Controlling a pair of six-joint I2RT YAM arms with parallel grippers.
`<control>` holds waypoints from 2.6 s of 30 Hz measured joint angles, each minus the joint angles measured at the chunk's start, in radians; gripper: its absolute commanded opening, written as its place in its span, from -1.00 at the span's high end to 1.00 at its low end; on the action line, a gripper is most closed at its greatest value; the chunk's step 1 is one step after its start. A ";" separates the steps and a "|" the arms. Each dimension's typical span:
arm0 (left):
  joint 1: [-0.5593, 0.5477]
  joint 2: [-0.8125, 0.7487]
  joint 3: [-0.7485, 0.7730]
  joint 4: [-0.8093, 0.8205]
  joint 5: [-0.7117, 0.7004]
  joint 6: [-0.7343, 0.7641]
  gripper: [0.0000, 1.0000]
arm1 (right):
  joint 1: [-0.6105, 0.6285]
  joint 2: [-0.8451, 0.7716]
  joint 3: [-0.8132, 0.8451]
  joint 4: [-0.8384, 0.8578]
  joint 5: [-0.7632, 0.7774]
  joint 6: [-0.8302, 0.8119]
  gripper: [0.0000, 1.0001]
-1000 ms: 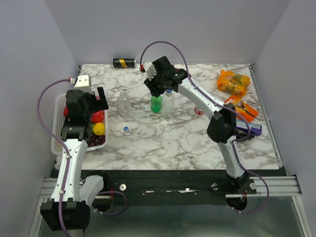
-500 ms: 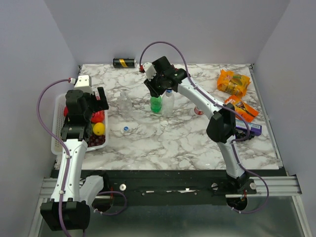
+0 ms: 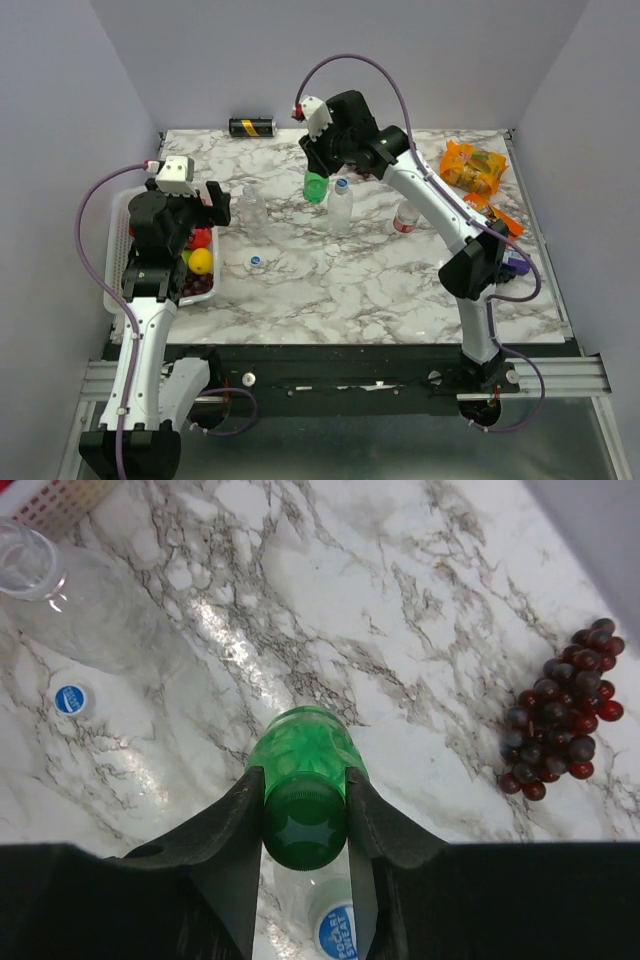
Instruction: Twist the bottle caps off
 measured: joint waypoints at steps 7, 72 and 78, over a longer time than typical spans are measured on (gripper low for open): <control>-0.097 -0.062 -0.022 0.060 0.150 0.018 -0.97 | 0.000 -0.140 -0.007 0.017 0.003 0.012 0.99; -0.763 0.226 -0.130 0.220 0.429 0.091 0.15 | -0.007 -0.917 -1.061 0.446 -0.449 0.464 0.25; -0.787 0.225 -0.147 0.221 0.356 0.085 0.32 | -0.006 -0.937 -1.098 0.481 -0.371 0.539 -0.48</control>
